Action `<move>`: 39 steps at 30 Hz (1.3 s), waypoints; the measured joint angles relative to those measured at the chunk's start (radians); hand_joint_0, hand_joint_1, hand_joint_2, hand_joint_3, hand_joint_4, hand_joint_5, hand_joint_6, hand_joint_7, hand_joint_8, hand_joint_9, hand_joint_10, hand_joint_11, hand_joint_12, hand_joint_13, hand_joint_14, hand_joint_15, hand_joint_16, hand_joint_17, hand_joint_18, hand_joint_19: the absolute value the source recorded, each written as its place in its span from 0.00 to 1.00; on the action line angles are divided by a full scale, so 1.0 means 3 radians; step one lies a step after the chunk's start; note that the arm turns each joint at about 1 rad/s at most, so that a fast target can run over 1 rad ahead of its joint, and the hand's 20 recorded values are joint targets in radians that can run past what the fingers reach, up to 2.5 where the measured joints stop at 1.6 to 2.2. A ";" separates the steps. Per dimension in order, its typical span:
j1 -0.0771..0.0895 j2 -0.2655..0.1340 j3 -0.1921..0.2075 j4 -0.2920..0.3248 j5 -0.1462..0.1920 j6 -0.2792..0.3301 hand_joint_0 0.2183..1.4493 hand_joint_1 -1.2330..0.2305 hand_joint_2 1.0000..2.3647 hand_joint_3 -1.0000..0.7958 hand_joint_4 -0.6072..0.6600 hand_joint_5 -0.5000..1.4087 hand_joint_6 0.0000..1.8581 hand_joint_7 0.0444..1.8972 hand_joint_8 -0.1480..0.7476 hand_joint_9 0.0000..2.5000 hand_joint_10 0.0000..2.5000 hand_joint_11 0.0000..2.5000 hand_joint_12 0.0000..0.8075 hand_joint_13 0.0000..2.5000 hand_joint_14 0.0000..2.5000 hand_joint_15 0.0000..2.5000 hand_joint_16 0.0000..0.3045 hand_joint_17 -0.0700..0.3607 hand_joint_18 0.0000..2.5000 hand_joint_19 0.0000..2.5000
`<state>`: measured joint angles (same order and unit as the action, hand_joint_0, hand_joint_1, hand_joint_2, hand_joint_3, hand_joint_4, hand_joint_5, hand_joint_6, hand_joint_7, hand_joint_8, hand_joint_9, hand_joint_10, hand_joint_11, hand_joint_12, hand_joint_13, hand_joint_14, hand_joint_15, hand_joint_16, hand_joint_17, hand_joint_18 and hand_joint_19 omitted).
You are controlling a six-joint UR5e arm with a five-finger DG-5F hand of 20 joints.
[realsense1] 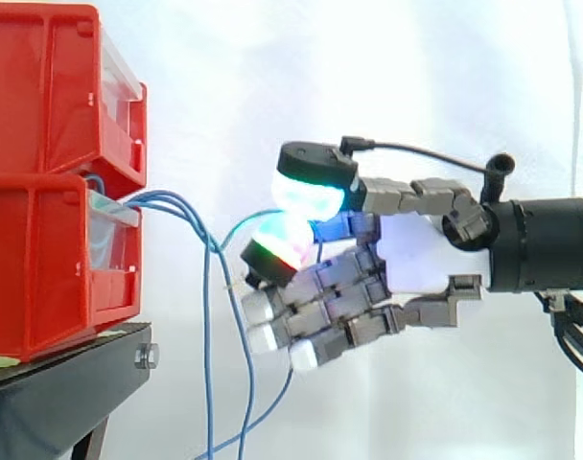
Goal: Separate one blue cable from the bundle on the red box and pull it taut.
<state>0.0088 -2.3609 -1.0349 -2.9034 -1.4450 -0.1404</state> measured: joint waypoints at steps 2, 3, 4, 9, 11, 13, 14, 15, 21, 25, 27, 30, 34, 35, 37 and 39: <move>0.0003 -0.0001 -0.0071 0.0004 -0.0004 0.0002 0.35 0.31 0.02 0.53 0.43 0.20 0.50 0.58 0.42 0.32 0.01 0.19 0.37 0.24 0.01 0.15 0.15 0.40 0.22 0.16; 0.0004 -0.0002 -0.0119 0.0020 -0.0007 0.0005 0.34 0.31 0.02 0.53 0.43 0.20 0.50 0.58 0.42 0.32 0.01 0.19 0.37 0.24 0.01 0.15 0.15 0.40 0.22 0.16; 0.0005 -0.0002 -0.0153 0.0039 -0.0010 0.0007 0.34 0.31 0.02 0.53 0.43 0.20 0.50 0.57 0.42 0.32 0.01 0.19 0.37 0.24 0.01 0.15 0.15 0.40 0.22 0.16; 0.0011 -0.0003 -0.0305 0.0205 -0.0015 0.0021 0.34 0.32 0.02 0.53 0.44 0.20 0.51 0.57 0.42 0.31 0.01 0.19 0.37 0.23 0.01 0.15 0.15 0.40 0.21 0.16; 0.0015 -0.0004 -0.0341 0.0265 -0.0015 0.0026 0.34 0.32 0.02 0.53 0.44 0.20 0.51 0.57 0.42 0.31 0.01 0.18 0.38 0.23 0.01 0.15 0.15 0.40 0.21 0.16; 0.0019 -0.0004 -0.0377 0.0329 -0.0017 0.0030 0.34 0.32 0.02 0.53 0.44 0.20 0.51 0.57 0.42 0.31 0.01 0.18 0.37 0.23 0.01 0.15 0.15 0.40 0.21 0.16; 0.0022 -0.0004 -0.0393 0.0355 -0.0018 0.0030 0.34 0.32 0.02 0.53 0.44 0.20 0.51 0.57 0.42 0.31 0.01 0.19 0.37 0.23 0.01 0.15 0.15 0.40 0.21 0.16; 0.0026 -0.0004 -0.0418 0.0392 -0.0019 0.0029 0.34 0.32 0.02 0.53 0.44 0.20 0.51 0.57 0.42 0.31 0.01 0.18 0.37 0.23 0.01 0.15 0.15 0.40 0.21 0.16; 0.0040 -0.0005 -0.0558 0.0630 -0.0020 0.0024 0.34 0.32 0.02 0.53 0.44 0.20 0.51 0.57 0.43 0.31 0.01 0.19 0.38 0.23 0.01 0.15 0.15 0.40 0.21 0.16; 0.0046 -0.0005 -0.0641 0.0846 -0.0020 0.0021 0.34 0.32 0.02 0.53 0.44 0.20 0.51 0.57 0.43 0.31 0.01 0.18 0.38 0.23 0.01 0.15 0.15 0.40 0.21 0.16; 0.0046 -0.0005 -0.0665 0.0928 -0.0020 0.0019 0.34 0.32 0.02 0.53 0.44 0.20 0.51 0.56 0.43 0.31 0.01 0.18 0.38 0.23 0.01 0.15 0.15 0.40 0.21 0.16; 0.0047 -0.0005 -0.0679 0.0976 -0.0017 0.0015 0.34 0.32 0.02 0.53 0.44 0.20 0.51 0.57 0.43 0.31 0.01 0.19 0.38 0.23 0.01 0.15 0.15 0.40 0.21 0.16; 0.0051 -0.0005 -0.0684 0.0964 -0.0007 0.0011 0.34 0.32 0.02 0.53 0.44 0.20 0.51 0.56 0.43 0.31 0.01 0.18 0.38 0.23 0.01 0.15 0.15 0.40 0.21 0.16; 0.0051 -0.0005 -0.0685 0.0957 -0.0006 0.0011 0.34 0.32 0.02 0.53 0.44 0.20 0.51 0.56 0.43 0.31 0.01 0.18 0.38 0.23 0.01 0.15 0.15 0.40 0.21 0.16; 0.0052 -0.0005 -0.0685 0.0941 -0.0006 0.0010 0.34 0.32 0.02 0.53 0.44 0.20 0.51 0.56 0.43 0.31 0.01 0.18 0.38 0.23 0.01 0.15 0.15 0.40 0.21 0.16; 0.0052 -0.0005 -0.0686 0.0931 -0.0005 0.0010 0.34 0.32 0.02 0.53 0.44 0.20 0.51 0.57 0.43 0.31 0.01 0.18 0.38 0.23 0.01 0.15 0.15 0.40 0.21 0.16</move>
<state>0.0244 -2.3624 -1.2406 -2.6241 -1.4466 -0.1375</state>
